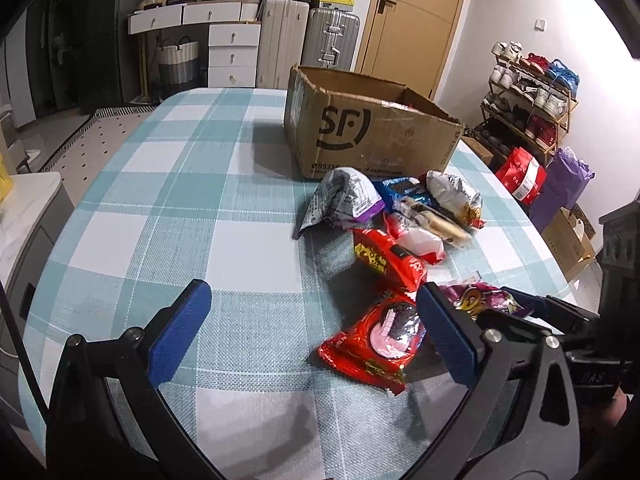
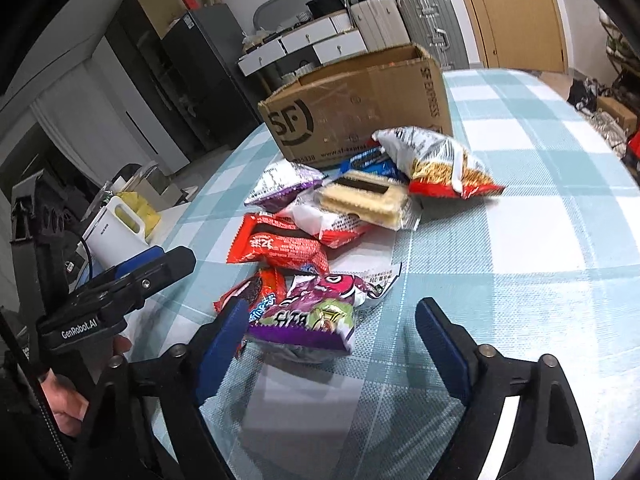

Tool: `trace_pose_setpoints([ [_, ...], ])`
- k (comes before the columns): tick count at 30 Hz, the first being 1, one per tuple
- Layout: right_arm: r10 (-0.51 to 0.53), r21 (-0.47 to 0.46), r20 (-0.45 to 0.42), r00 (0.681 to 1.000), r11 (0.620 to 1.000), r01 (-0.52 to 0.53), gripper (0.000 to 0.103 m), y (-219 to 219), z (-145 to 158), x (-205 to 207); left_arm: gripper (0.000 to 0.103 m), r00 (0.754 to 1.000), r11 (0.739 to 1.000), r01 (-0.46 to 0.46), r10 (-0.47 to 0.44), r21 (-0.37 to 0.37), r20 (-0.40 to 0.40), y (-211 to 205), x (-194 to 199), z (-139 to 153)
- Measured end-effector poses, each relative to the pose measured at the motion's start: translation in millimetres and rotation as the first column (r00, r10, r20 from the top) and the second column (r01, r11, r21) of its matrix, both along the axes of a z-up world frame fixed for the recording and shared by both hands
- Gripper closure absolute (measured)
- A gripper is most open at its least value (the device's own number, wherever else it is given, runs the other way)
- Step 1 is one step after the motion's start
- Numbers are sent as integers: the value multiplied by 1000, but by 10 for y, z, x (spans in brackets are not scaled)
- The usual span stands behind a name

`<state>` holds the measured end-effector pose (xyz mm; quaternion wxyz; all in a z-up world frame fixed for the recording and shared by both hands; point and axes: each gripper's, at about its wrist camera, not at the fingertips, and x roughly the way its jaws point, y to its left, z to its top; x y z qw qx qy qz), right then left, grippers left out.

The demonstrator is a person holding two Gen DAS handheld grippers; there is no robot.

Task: Organize snacks
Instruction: 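Grasp the purple candy bag with right gripper while left grasps the red Oreo pack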

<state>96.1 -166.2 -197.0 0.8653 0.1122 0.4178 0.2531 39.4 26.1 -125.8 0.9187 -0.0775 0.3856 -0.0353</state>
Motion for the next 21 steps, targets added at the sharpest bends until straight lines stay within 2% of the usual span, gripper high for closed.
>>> trace_pose_setpoints([
  [6,21,60,-51,998,998,-18,36,10,-128,112,1,1000,1000,-2,2,-3,-22,29,51,-121],
  [9,53,85,-82,995,995,-46,50,61,-215,126,1,999,1000,-7,6,-6,-32,46,76,-161],
  [11,63,89,-63,996,994,-58,60,93,-212,99,1,999,1000,-8,8,-9,-34,59,83,-177],
  [13,76,85,-48,996,994,-72,65,127,-185,82,1,999,1000,-9,9,-9,-40,62,102,-197],
  [21,73,100,-33,997,993,-70,71,112,-152,35,1,999,1000,-13,12,-7,-50,90,74,-246],
])
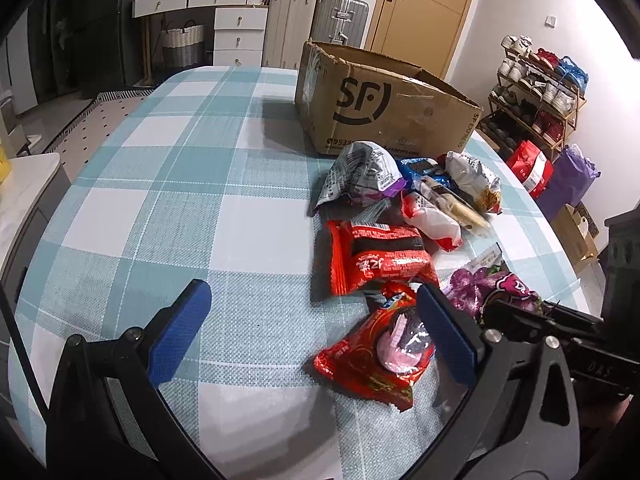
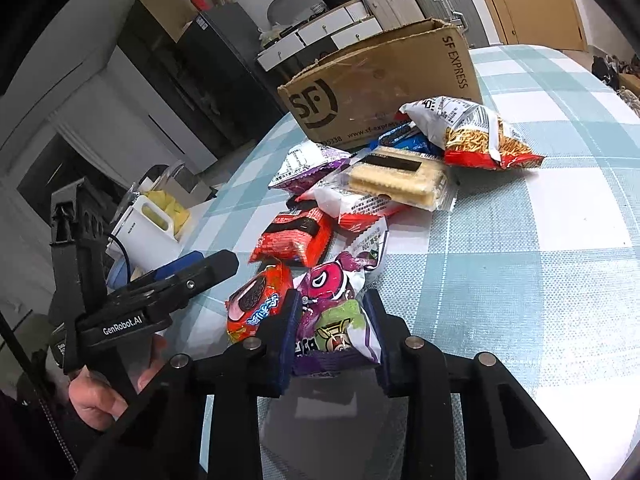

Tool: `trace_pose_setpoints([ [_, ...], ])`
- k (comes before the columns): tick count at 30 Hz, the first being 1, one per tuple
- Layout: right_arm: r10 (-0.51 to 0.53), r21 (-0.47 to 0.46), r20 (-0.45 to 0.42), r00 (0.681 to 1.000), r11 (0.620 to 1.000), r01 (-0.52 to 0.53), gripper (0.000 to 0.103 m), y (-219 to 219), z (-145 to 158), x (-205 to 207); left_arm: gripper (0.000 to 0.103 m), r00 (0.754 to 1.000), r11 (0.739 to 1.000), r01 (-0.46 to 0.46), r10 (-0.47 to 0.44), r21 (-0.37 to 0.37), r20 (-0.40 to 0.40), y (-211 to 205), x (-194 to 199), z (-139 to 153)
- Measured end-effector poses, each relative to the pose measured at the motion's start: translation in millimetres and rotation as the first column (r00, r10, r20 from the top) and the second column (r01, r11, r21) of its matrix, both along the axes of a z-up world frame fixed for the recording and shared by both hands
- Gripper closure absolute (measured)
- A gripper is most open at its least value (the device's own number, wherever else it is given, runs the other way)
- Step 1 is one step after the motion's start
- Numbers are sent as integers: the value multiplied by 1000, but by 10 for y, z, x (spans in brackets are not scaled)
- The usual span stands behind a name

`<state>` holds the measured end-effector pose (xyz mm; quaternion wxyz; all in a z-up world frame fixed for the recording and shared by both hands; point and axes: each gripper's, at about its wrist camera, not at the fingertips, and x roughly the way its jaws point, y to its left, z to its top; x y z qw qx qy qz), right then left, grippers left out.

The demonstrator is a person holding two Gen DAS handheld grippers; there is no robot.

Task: Organize snacks
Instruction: 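Grasp the purple candy bag with right gripper while left grasps the red Oreo pack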

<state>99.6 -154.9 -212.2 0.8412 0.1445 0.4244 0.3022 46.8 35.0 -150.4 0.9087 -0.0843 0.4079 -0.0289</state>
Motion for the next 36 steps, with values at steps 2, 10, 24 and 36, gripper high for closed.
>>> trace_pose_setpoints([
  [2,-3,-5,6,1000,1000,3,71,-6,12,-19,1,1000,1000,1,-1,-4,-2,16,-28,0],
  [10,-14,3,32,999,1000,14,74,-104,60,-94,1,1000,1000,26,-26,-10,-11,1,-83,-6],
  [24,-30,15,58,998,999,29,76,-242,114,-171,1,992,995,95,-96,-15,-80,-180,-35,-156],
  [36,-74,29,64,995,997,72,76,-396,136,-204,1,980,988,153,-154,-16,-127,-362,51,-284],
])
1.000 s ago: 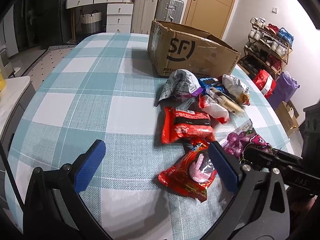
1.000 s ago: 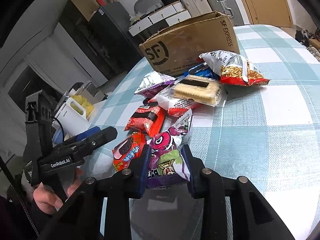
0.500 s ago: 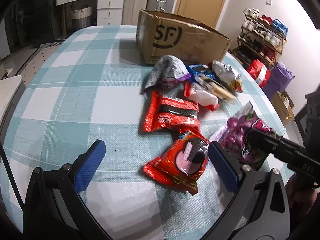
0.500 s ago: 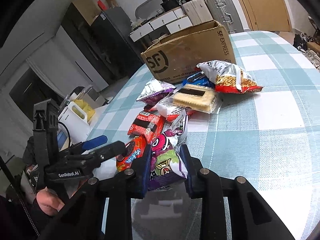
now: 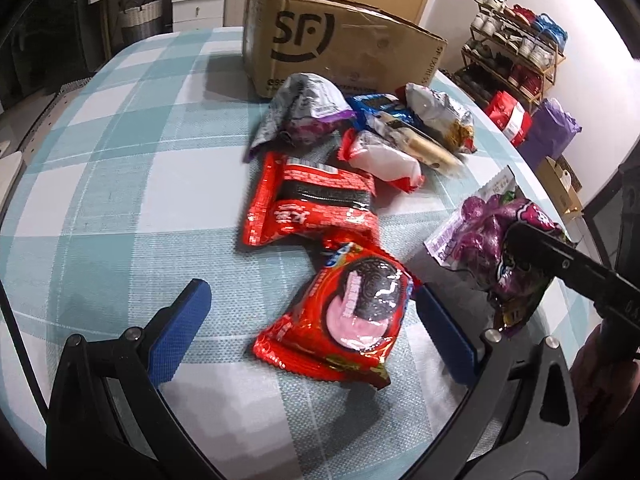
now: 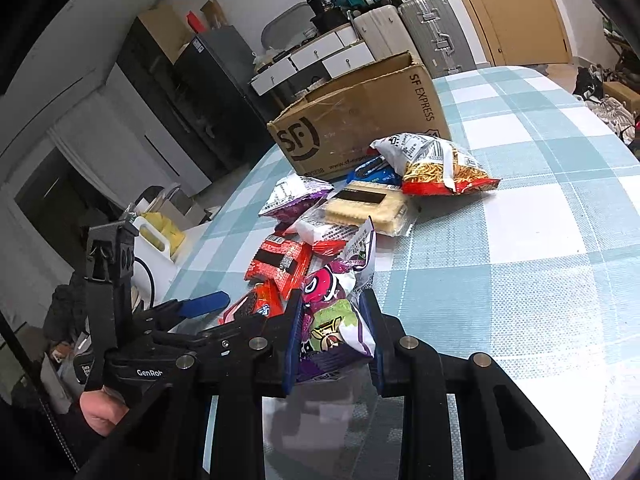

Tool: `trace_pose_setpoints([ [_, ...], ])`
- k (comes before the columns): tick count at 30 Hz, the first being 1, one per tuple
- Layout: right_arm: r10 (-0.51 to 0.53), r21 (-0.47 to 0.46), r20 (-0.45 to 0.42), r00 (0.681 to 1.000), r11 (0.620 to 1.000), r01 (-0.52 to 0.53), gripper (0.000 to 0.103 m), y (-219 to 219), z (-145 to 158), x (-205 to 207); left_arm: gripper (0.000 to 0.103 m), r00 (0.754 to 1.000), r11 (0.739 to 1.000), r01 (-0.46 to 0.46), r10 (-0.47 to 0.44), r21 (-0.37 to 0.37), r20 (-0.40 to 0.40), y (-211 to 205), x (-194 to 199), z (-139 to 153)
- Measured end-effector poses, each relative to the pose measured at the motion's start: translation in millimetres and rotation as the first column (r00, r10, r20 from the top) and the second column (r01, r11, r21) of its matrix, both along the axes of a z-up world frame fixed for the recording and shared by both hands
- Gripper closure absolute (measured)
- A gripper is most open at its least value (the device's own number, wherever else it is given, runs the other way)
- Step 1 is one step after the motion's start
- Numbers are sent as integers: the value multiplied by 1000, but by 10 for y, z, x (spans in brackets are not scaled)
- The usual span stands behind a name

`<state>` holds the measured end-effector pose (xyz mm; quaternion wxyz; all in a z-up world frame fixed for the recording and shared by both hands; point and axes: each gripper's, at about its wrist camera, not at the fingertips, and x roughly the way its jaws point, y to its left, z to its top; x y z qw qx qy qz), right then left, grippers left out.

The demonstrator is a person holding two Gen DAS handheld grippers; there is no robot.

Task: Organize snacks
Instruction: 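Grasp the purple candy bag with right gripper while left grasps the red Oreo pack, then carry the Oreo pack and purple bag over the box and release both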

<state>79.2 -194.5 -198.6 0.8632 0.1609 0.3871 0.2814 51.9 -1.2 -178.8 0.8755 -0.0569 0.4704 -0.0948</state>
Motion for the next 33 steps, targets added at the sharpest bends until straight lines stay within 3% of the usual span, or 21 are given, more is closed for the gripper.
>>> trace_pose_setpoints([
  [8,-9,5,-2,1000,1000,9,76,-29,-2,-16,1,1000,999,18,-19,36,2,-94,-15,-14],
  [12,-13,5,0,1000,1000,13,76,-40,8,-32,6,1000,998,30,-30,49,6,-133,-27,-16],
  [14,-14,4,0,1000,1000,14,76,-42,9,-38,14,999,997,33,-34,66,11,-149,-34,-16],
  [16,-16,4,2,1000,1000,16,76,-44,14,-46,41,999,995,29,-31,96,20,-155,-43,-1],
  [18,-12,2,6,1000,1000,12,76,-37,27,-62,61,999,995,41,-43,93,24,-151,-39,28],
  [20,-10,-2,10,1000,1000,10,76,-30,43,-72,61,998,997,57,-58,58,12,-129,-30,39],
  [33,-9,-1,60,998,1000,9,76,-33,297,-127,61,995,997,67,-69,29,70,-76,-173,285],
])
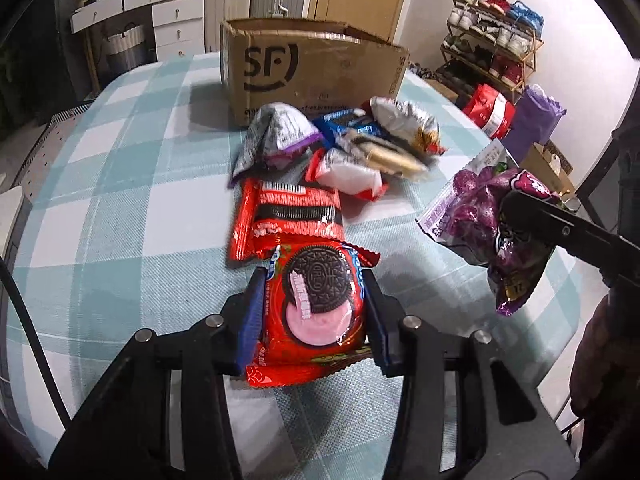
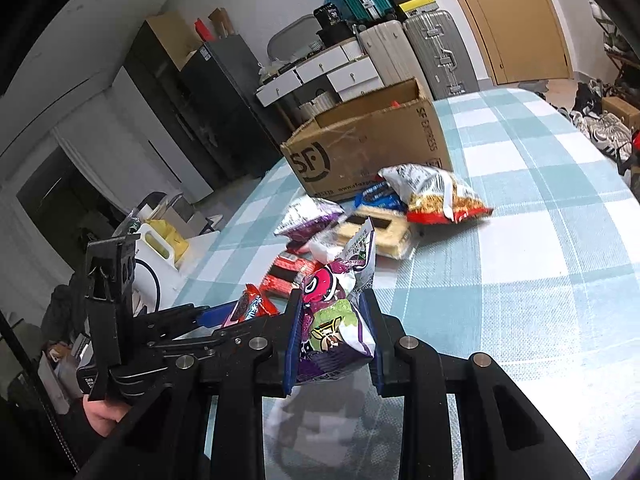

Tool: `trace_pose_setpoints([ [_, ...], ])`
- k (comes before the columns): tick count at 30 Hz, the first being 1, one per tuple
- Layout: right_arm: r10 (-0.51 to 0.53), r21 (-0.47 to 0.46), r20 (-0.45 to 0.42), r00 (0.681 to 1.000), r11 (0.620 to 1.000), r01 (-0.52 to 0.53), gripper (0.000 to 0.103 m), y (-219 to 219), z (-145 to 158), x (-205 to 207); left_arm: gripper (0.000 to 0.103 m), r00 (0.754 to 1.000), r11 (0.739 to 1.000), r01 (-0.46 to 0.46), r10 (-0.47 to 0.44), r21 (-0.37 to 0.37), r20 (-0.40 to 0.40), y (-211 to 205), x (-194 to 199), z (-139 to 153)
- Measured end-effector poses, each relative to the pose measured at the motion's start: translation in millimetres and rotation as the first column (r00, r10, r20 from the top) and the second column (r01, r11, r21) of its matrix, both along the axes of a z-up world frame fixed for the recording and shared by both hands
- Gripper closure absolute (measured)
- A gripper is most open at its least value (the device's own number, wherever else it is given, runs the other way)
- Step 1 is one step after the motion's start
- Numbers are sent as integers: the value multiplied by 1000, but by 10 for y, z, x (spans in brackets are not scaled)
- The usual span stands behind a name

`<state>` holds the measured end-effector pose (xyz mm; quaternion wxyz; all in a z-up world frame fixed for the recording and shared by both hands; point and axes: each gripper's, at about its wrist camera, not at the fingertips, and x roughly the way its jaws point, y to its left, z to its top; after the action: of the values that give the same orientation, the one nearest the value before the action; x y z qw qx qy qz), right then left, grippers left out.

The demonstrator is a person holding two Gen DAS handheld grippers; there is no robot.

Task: Organize snacks
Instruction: 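Carry the Oreo pack and purple bag over the box and release both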

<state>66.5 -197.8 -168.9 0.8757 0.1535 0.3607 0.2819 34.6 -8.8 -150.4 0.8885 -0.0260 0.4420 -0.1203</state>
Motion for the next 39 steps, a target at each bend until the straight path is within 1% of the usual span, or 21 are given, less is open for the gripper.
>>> trace_pose_setpoints([
  [3,1,4,15,1000,1000,-1,76,-10,86,7,61,1000,1000,-1,1,-31,13,57,5,110],
  [6,5,10,30,1000,1000,-5,76,-17,180,31,61,999,999,5,-4,-33,41,82,26,245],
  [10,15,26,49,999,1000,-17,76,-19,296,113,61,999,998,16,-13,-60,52,117,135,397],
  [21,35,58,107,994,997,-42,76,-17,709,473,61,995,993,17,-6,-113,96,237,615,878],
  [24,40,71,111,993,996,-48,76,-14,823,622,61,994,994,19,-6,-108,111,249,775,1015],
  [27,49,63,130,990,996,-57,76,10,950,768,61,993,993,25,-11,-117,115,244,950,1139],
  [32,50,70,136,989,996,-60,76,39,1124,1050,61,991,994,47,-35,-97,129,156,1254,1336],
  [39,60,65,144,988,995,-70,76,127,1319,1457,61,992,995,51,-40,-86,122,102,1710,1510],
])
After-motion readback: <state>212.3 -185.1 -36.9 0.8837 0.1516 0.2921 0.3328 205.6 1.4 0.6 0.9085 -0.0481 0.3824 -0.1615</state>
